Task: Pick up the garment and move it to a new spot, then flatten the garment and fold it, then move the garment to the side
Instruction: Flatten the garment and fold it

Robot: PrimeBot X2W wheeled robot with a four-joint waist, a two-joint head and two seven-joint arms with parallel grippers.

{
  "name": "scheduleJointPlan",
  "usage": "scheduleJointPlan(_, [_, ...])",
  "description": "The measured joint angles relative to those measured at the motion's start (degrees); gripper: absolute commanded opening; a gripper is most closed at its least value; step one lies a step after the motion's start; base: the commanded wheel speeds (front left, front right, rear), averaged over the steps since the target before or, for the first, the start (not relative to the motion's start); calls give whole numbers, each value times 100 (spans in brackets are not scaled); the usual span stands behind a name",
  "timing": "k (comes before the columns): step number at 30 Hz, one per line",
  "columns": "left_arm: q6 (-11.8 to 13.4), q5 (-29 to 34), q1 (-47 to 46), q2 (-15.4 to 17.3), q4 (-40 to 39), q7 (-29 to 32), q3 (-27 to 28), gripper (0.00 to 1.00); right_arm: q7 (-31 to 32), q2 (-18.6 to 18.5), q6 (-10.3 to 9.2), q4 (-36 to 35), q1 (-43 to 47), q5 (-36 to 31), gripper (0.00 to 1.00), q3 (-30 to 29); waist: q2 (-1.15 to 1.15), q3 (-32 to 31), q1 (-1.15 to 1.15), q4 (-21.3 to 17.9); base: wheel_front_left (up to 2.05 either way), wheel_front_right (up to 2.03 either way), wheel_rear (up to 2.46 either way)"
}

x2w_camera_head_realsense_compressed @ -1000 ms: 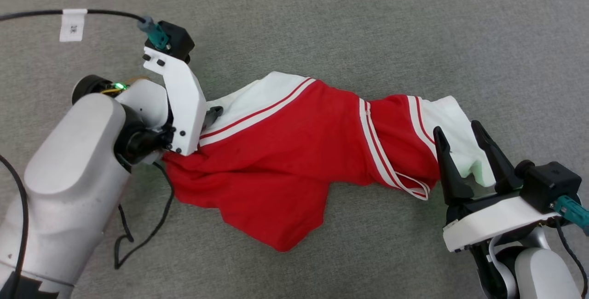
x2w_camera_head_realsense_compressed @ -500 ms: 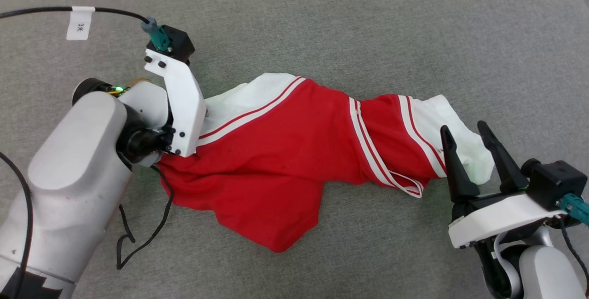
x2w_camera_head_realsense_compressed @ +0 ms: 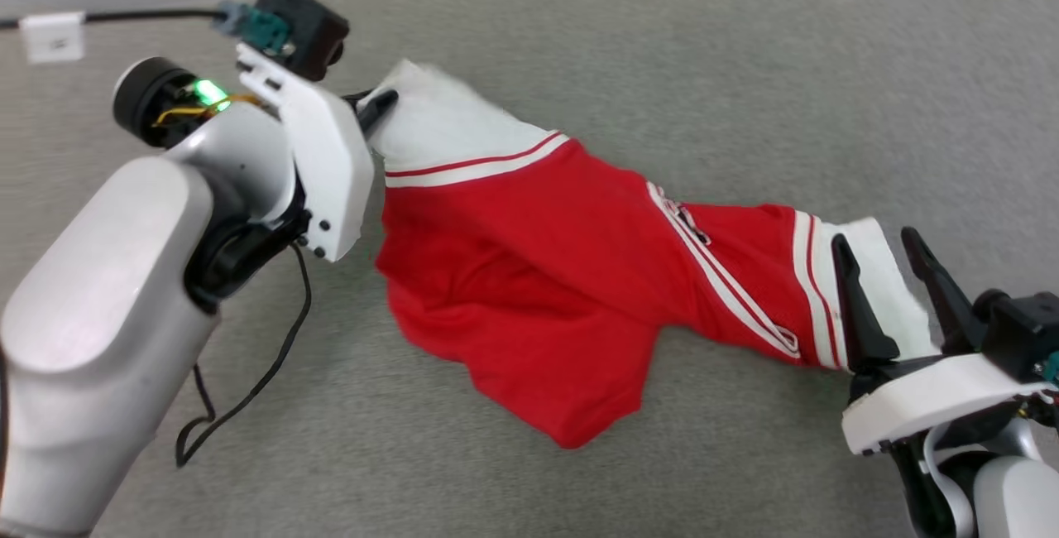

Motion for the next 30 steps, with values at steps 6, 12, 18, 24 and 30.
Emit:
scheduleJointPlan(6, [570, -97, 1005, 549, -1013, -439, 421, 0, 244, 1, 0, -257, 185, -80, 100, -208, 0, -218, 0, 394, 0, 0, 0])
scheduleJointPlan(12, [1539, -790, 3149, 861, -1553, -1070, 1098, 0, 409, 0, 0, -415, 356, -87, 100, -327, 0, -375, 0, 680, 0, 0, 0])
scheduleJointPlan(18, [1842, -1545, 4909, 335, -1351, -1711, 1287, 0, 567, 0, 0, -443, 493, -83, 100, -420, 0, -558, 0, 820, 0, 0, 0])
scheduleJointPlan(24, [1702, -1686, 5239, -288, -818, -2327, 1210, 100, 720, 0, 0, -477, 570, -87, 100, -487, 0, -776, -1, 881, 0, 0, 0])
scheduleJointPlan(30, [2049, -1111, 4943, -423, -818, -3105, 1338, 100, 800, 0, 0, -515, 696, -86, 100, -514, 0, -1000, -1, 916, 0, 0, 0])
